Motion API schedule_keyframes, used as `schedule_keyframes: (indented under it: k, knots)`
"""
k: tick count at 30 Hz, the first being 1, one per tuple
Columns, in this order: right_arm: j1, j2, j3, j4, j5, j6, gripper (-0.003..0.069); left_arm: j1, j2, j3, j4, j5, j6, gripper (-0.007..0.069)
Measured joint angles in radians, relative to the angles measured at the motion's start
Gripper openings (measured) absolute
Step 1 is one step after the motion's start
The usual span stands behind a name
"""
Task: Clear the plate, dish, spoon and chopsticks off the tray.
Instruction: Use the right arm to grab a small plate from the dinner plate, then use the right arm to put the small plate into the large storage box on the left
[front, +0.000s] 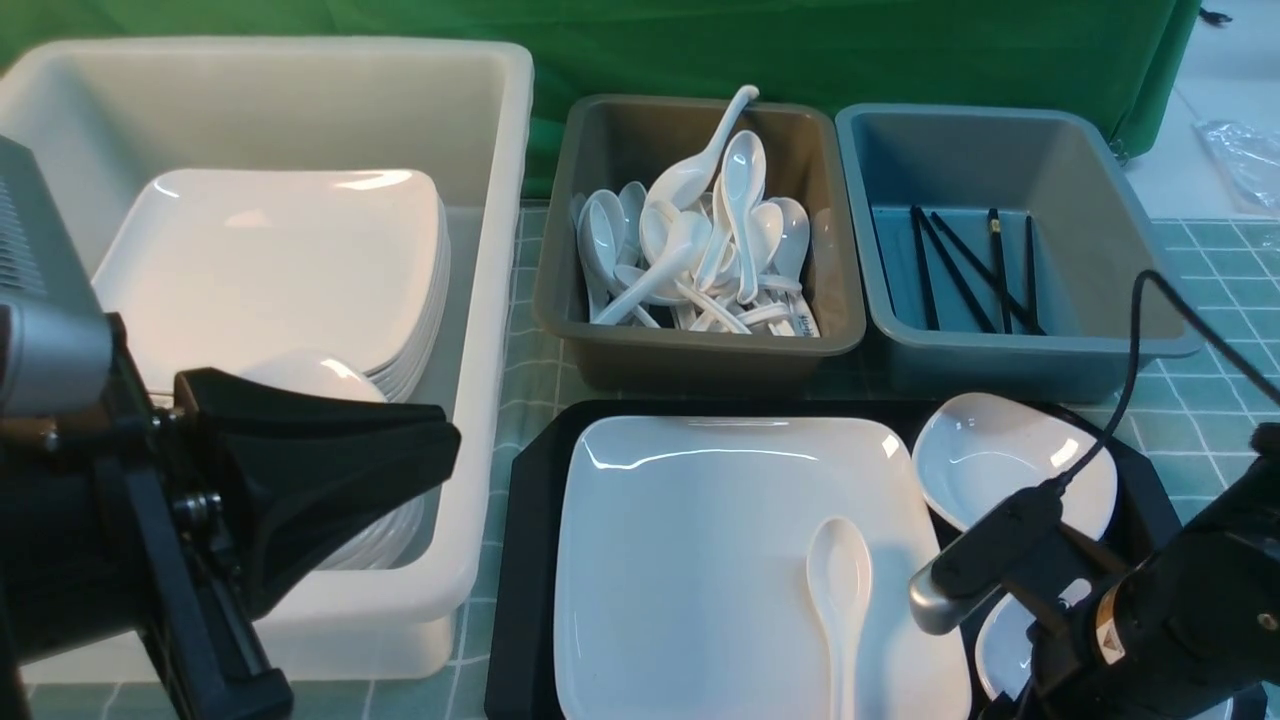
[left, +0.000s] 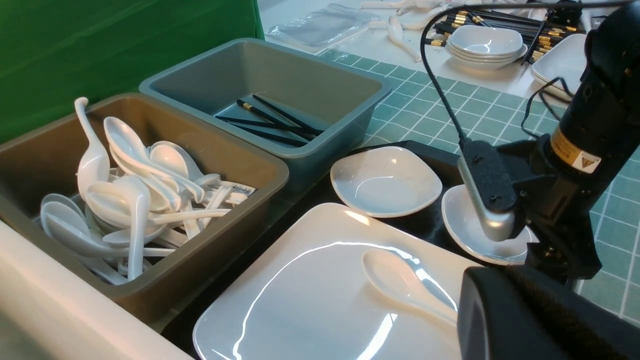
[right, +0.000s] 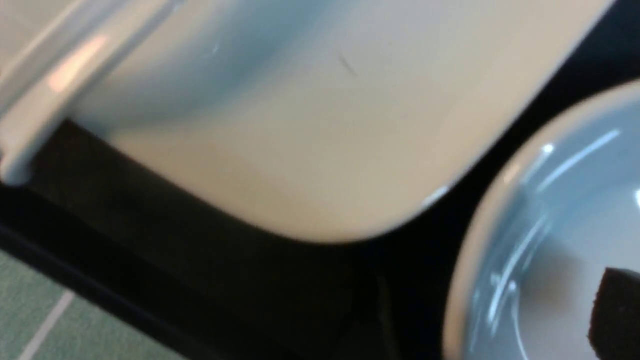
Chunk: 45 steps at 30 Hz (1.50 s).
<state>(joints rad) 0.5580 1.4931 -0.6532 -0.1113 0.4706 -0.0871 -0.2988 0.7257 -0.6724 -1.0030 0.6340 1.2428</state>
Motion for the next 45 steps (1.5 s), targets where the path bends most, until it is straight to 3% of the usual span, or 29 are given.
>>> schedule_keyframes:
  k: [4,7,10,12,17,18,23,29,30,34,36,37,40,45]
  knots:
    - [0.0,0.044,-0.001,-0.006,-0.046,-0.042,0.0554,0.0,0.0,0.0,0.0,0.001,0.0,0.0017]
    - [0.0,0.05,-0.005,-0.017,-0.059,-0.062,0.0473,0.0,0.0,0.0,0.0,0.005,0.0,0.0017]
    - [0.001,0.05,-0.01,-0.023,-0.042,-0.064,0.0346,0.0,0.0,0.0,0.0,0.012,0.0,0.0017]
    - [0.003,0.039,-0.013,-0.027,0.003,-0.064,0.0258,0.0,0.0,0.0,0.0,0.015,-0.001,0.0017]
    - [0.037,-0.019,-0.076,-0.023,0.161,-0.059,0.0176,0.0,0.0,0.0,0.001,0.024,-0.011,0.0017]
    - [0.055,-0.059,-0.112,-0.012,0.221,-0.034,0.0113,0.0,0.0,0.0,0.001,0.026,-0.021,0.0017]
    - [0.094,-0.174,-0.279,0.001,0.455,0.06,0.0057,0.0,0.0,0.0,0.038,0.028,-0.088,0.0017]
    - [0.183,-0.206,-0.542,-0.004,0.504,0.036,0.0057,0.0,-0.035,-0.072,0.338,0.033,-0.417,0.0017]
    - [0.223,-0.184,-0.618,-0.004,0.462,0.002,0.0057,0.0,-0.061,-0.106,0.475,0.049,-0.577,0.0017]
    - [0.372,-0.043,-0.841,0.004,0.321,-0.164,0.0057,0.0,-0.187,-0.181,0.84,0.144,-0.937,0.0017]
    - [0.413,0.016,-0.898,0.006,0.297,-0.216,0.0057,0.0,-0.228,-0.191,0.905,0.172,-1.003,0.0017]
    - [0.46,0.101,-0.991,0.01,0.281,-0.285,0.0057,0.0,-0.301,-0.198,0.994,0.22,-1.084,0.0017]
    - [0.527,0.268,-1.151,0.013,0.272,-0.395,0.0057,0.0,-0.407,-0.2,1.073,0.287,-1.163,0.0017]
    - [0.57,0.502,-1.339,0.019,0.277,-0.502,0.0057,0.0,-0.495,-0.2,1.111,0.36,-1.198,0.0017]
